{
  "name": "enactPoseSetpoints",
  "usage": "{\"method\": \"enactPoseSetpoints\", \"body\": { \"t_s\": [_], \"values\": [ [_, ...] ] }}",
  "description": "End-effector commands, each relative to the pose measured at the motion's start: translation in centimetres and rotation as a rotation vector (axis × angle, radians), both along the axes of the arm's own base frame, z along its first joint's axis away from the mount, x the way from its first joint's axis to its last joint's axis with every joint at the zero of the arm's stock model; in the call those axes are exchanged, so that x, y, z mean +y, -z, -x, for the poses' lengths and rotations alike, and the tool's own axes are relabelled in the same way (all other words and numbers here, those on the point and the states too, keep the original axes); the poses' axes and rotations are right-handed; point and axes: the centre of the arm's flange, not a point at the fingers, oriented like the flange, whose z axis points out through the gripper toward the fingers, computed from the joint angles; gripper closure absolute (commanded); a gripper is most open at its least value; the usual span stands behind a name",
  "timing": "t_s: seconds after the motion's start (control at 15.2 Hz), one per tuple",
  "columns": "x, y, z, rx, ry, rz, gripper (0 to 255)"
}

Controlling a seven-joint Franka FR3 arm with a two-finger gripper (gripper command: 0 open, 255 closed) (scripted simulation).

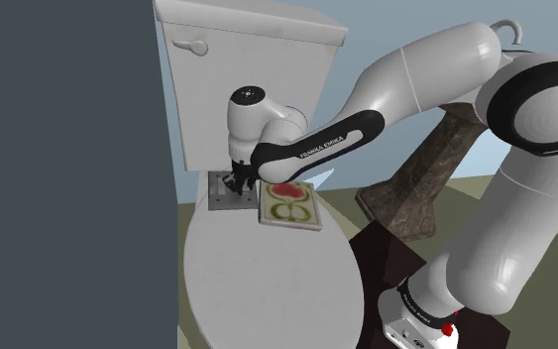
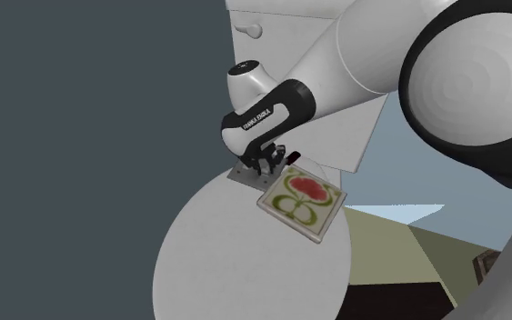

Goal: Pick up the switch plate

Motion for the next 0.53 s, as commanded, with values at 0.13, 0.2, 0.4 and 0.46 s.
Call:
{"method": "enactPoseSetpoints", "body": {
  "t_s": [0.13, 0.2, 0.4, 0.46],
  "values": [
    [-0.1, -1.8, 0.0, 0.000, 0.000, 0.000, 255],
    [-0.1, -2.3, 0.0, 0.000, 0.000, 0.000, 255],
    [-0.1, -3.9, 0.0, 0.000, 0.000, 0.000, 255],
    [-0.1, -4.4, 0.0, 0.000, 0.000, 0.000, 255]
  ]
}}
